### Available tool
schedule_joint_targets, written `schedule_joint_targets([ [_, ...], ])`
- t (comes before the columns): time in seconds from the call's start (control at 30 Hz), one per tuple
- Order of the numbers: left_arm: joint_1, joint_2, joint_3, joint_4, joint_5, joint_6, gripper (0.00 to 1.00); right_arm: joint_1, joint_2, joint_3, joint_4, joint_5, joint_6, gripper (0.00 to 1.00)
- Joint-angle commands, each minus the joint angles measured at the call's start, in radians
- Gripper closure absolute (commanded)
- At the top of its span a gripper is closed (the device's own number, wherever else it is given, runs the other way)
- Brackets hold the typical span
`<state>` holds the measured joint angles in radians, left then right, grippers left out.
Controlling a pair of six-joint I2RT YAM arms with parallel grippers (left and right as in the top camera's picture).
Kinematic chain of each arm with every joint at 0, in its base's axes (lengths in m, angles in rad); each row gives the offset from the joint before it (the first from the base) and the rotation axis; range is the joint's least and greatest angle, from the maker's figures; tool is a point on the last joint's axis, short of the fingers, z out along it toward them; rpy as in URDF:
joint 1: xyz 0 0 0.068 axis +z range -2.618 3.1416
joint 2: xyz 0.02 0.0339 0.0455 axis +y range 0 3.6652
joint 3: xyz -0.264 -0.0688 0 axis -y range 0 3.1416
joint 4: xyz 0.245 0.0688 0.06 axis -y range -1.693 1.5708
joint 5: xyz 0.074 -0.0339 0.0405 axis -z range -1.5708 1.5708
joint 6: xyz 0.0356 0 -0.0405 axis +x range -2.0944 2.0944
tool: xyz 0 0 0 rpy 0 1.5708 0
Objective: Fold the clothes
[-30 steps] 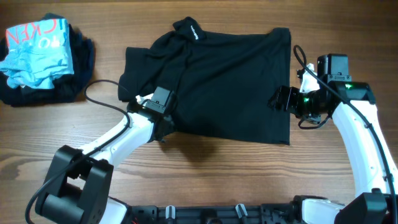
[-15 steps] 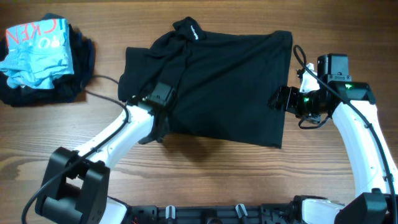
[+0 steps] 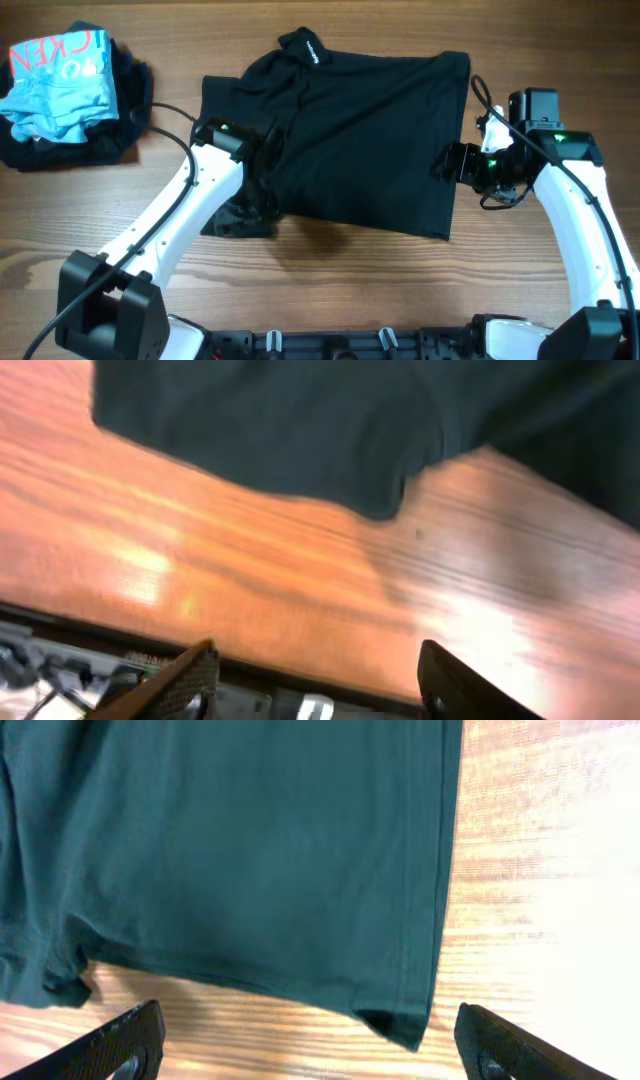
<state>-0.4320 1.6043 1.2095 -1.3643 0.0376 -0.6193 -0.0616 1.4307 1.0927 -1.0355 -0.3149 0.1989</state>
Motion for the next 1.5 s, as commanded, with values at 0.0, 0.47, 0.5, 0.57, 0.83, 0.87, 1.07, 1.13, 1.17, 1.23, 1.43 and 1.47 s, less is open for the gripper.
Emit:
schedule_joint_targets([
  [0.0,-0.002,-0.011,0.010,-0.006,0.058,0.053,0.39,0.008,0.021,-0.007,-0.028,-0.016,-0.015,0.06],
  [0.47,0.005,-0.011,0.005,0.317,-0.002,0.062,0.38,0.028,0.025,-0.221,0.006,-0.024,0.044,0.84],
  [0.5,0.008,-0.011,0.005,0.332,-0.005,0.062,0.39,0.028,0.025,-0.233,0.016,-0.024,0.054,0.95],
  [0.57,0.020,-0.011,0.005,0.364,-0.005,0.062,0.41,0.028,0.025,-0.247,0.034,-0.024,0.063,0.96],
  [0.83,0.064,-0.011,0.005,0.432,-0.051,0.062,0.42,0.031,0.026,-0.314,0.167,-0.025,0.101,0.96],
  [0.87,0.066,-0.011,0.005,0.441,-0.061,0.063,0.42,0.031,0.026,-0.323,0.183,-0.025,0.112,0.96],
  [1.07,0.091,-0.011,0.005,0.480,-0.074,0.063,0.41,0.032,0.033,-0.354,0.225,-0.026,0.118,0.96],
  [1.13,0.100,-0.011,0.005,0.491,-0.074,0.062,0.41,0.032,0.051,-0.355,0.230,-0.023,0.115,0.96],
  [1.17,0.103,-0.011,0.005,0.494,-0.074,0.063,0.41,0.032,0.060,-0.356,0.232,-0.023,0.115,0.96],
  [1.23,0.108,-0.011,0.005,0.495,-0.074,0.063,0.41,0.033,0.078,-0.356,0.235,-0.023,0.114,0.96],
  [1.43,0.120,-0.011,0.005,0.495,-0.074,0.063,0.40,0.032,0.153,-0.356,0.249,-0.022,0.103,0.96],
  [1.47,0.121,-0.011,0.005,0.495,-0.074,0.063,0.40,0.032,0.167,-0.356,0.250,-0.014,0.105,0.96],
])
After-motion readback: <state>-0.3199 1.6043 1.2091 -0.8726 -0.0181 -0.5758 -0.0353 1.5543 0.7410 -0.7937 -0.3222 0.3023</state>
